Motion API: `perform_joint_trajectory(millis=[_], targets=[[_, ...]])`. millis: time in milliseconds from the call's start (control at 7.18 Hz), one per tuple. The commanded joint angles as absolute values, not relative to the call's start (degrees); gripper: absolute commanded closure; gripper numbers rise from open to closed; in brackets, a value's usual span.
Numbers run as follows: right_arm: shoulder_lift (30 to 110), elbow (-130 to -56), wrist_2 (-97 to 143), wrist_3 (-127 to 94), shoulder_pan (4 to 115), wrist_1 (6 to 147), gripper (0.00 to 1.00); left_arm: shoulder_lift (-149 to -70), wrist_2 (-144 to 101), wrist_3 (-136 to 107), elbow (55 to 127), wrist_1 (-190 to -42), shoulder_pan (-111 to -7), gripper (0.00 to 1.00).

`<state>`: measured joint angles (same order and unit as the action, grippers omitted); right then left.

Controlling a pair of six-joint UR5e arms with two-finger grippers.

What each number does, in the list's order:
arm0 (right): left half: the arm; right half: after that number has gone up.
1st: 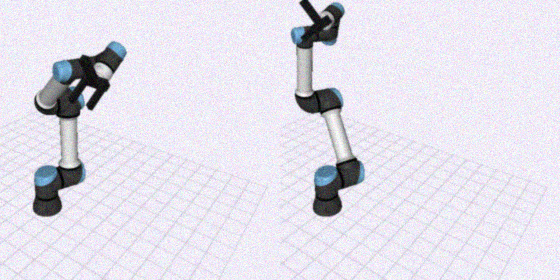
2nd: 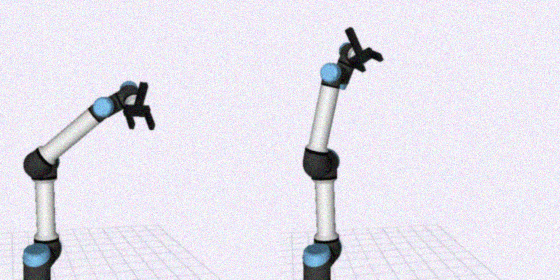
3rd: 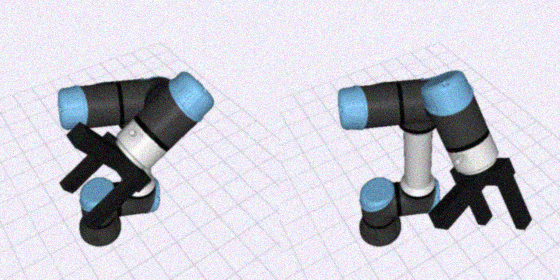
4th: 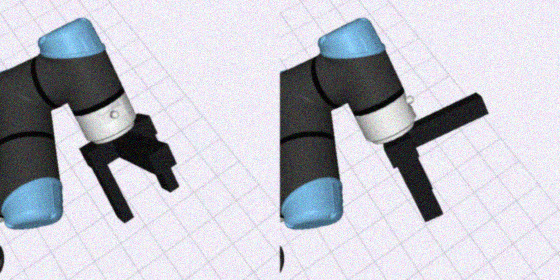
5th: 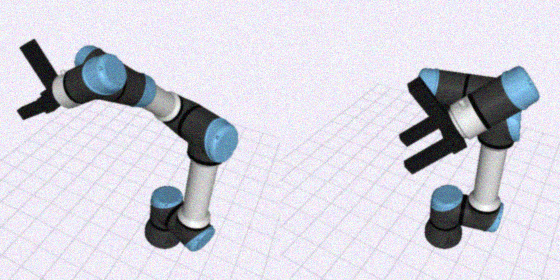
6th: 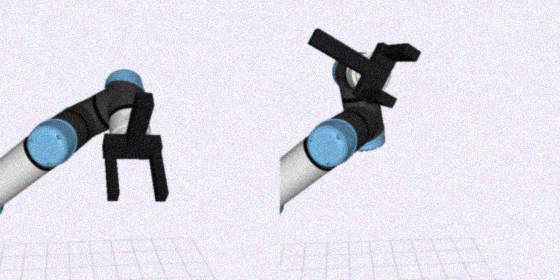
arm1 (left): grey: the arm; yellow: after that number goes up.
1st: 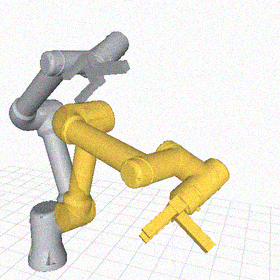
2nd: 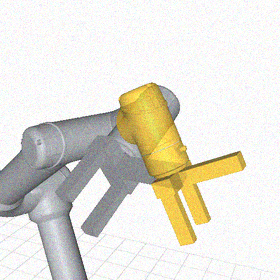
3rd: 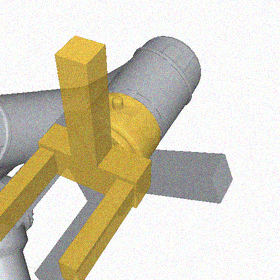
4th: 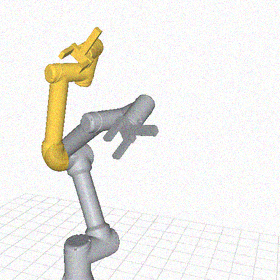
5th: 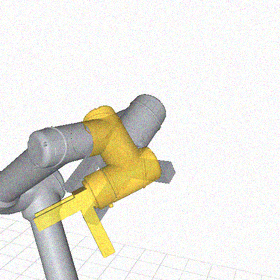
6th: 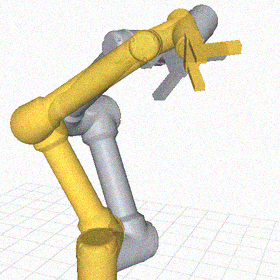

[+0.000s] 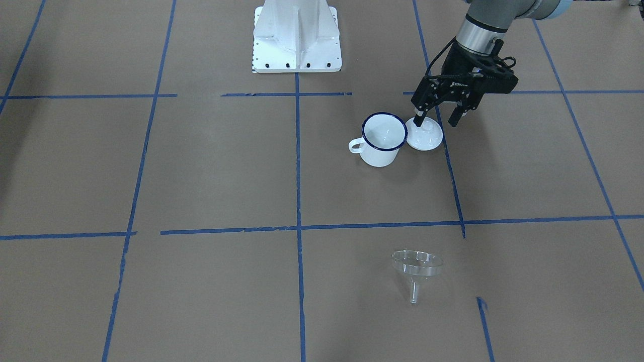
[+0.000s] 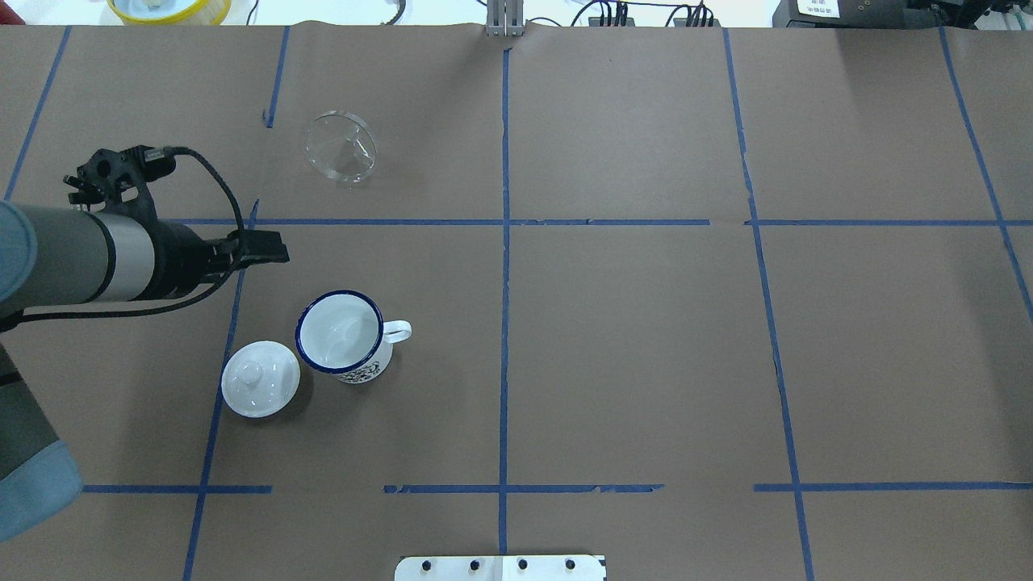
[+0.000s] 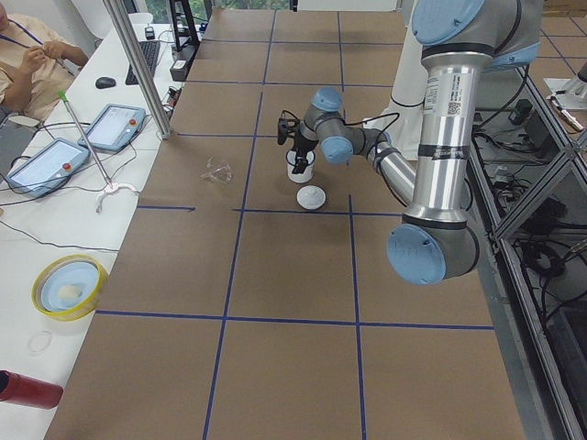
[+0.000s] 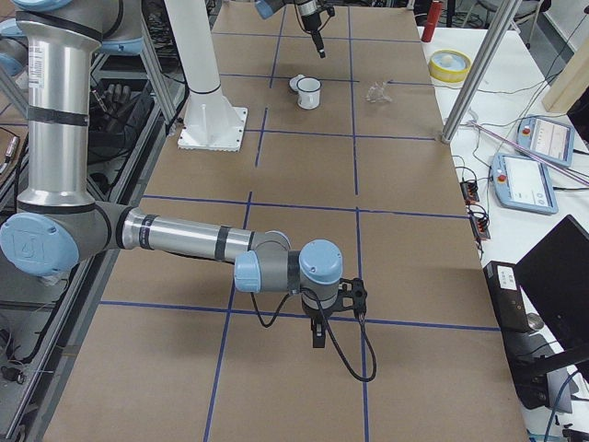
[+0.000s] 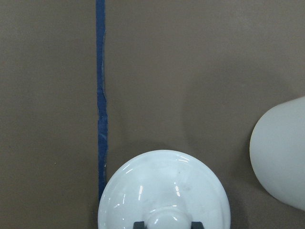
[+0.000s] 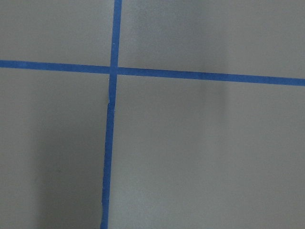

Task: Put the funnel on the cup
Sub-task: 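Move the left gripper to the glass funnel and grasp its rim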

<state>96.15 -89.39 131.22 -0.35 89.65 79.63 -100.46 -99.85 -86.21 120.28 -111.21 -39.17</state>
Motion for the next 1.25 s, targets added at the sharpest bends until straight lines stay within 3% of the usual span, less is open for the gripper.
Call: perform_joint_trajectory(millis=[0,279,836,1115], targets=[[96.15,-89.38,131.22,-0.35,89.65,79.63,0.0,-110.18,-94.96,-103.47,113.24,-113.27,-41.22,0.0],[96.15,-89.38,131.22,-0.35,89.65,79.63,0.0,-113.98,-91.34,-113.78,99.99,-123.35,-40.96,0.0],[96.15,-89.38,131.22,-0.35,89.65,79.63,0.0,-121.53,-85.56,-124.25,84.33,-130.14,-40.87,0.0],[96.15,-89.47,131.22,-0.35,89.65,79.63,0.0,-122.86,-84.99,-126.9,81.84,-130.61,-43.75,0.03]])
